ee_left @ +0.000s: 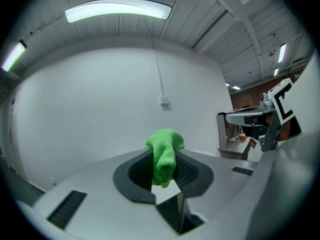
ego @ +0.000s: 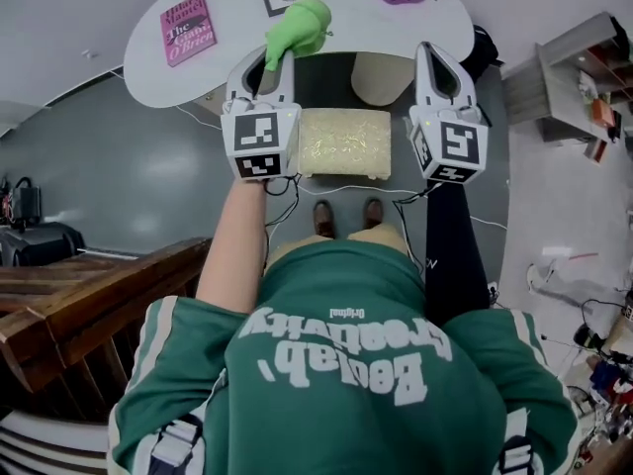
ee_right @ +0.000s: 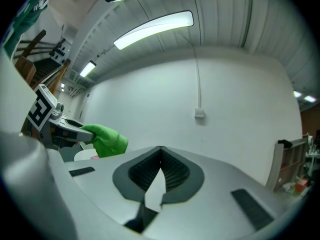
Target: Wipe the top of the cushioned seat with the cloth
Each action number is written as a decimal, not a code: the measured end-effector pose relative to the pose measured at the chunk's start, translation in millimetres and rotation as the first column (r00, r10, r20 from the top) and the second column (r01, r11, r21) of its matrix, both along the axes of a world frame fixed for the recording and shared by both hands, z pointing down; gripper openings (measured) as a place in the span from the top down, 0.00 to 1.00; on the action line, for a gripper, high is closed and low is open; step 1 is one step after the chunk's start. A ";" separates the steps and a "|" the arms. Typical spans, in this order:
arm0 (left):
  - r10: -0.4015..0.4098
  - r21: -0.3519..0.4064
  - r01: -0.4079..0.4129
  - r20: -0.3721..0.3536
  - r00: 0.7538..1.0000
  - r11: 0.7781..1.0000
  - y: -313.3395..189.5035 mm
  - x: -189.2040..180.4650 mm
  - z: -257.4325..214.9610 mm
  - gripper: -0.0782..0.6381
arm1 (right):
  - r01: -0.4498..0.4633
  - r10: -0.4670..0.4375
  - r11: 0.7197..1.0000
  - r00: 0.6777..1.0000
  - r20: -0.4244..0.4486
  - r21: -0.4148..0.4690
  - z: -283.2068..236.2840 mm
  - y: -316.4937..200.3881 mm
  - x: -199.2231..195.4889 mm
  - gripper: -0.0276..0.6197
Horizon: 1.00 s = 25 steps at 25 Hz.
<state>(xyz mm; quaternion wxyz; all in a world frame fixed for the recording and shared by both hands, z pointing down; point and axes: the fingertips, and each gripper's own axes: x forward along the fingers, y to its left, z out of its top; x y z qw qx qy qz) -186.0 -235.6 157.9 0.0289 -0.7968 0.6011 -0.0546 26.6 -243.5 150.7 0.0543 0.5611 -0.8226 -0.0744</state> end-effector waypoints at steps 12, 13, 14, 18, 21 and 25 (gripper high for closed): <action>0.009 0.100 -0.010 0.003 1.000 0.995 -2.6 -14.0 -37.4 0.78 | -0.008 0.008 1.000 1.000 -0.016 0.026 -11.0 6.5 -19.3 0.94; 0.010 0.106 -0.010 0.005 1.000 0.994 -2.7 -14.4 -38.1 0.78 | -0.006 0.007 1.000 1.000 -0.017 0.026 -11.3 6.8 -20.4 0.94; 0.011 0.113 -0.012 0.008 1.000 0.994 -2.7 -14.5 -38.8 0.78 | -0.004 0.005 1.000 1.000 -0.020 0.025 -11.2 7.1 -21.2 0.94; 0.014 0.144 -0.016 0.010 1.000 0.990 -2.8 -14.4 -43.5 0.78 | 0.000 0.001 1.000 0.999 -0.034 0.021 -11.5 6.9 -22.8 0.94; 0.021 0.160 -0.024 0.020 1.000 0.987 -3.3 -11.9 -45.4 0.78 | -0.006 0.007 1.000 0.999 -0.038 0.019 -13.5 6.5 -22.0 0.94; 0.021 0.167 -0.027 0.035 0.999 0.986 -5.5 -10.7 -45.7 0.78 | -0.010 0.011 1.000 0.999 -0.039 0.014 -14.4 6.3 -22.0 0.94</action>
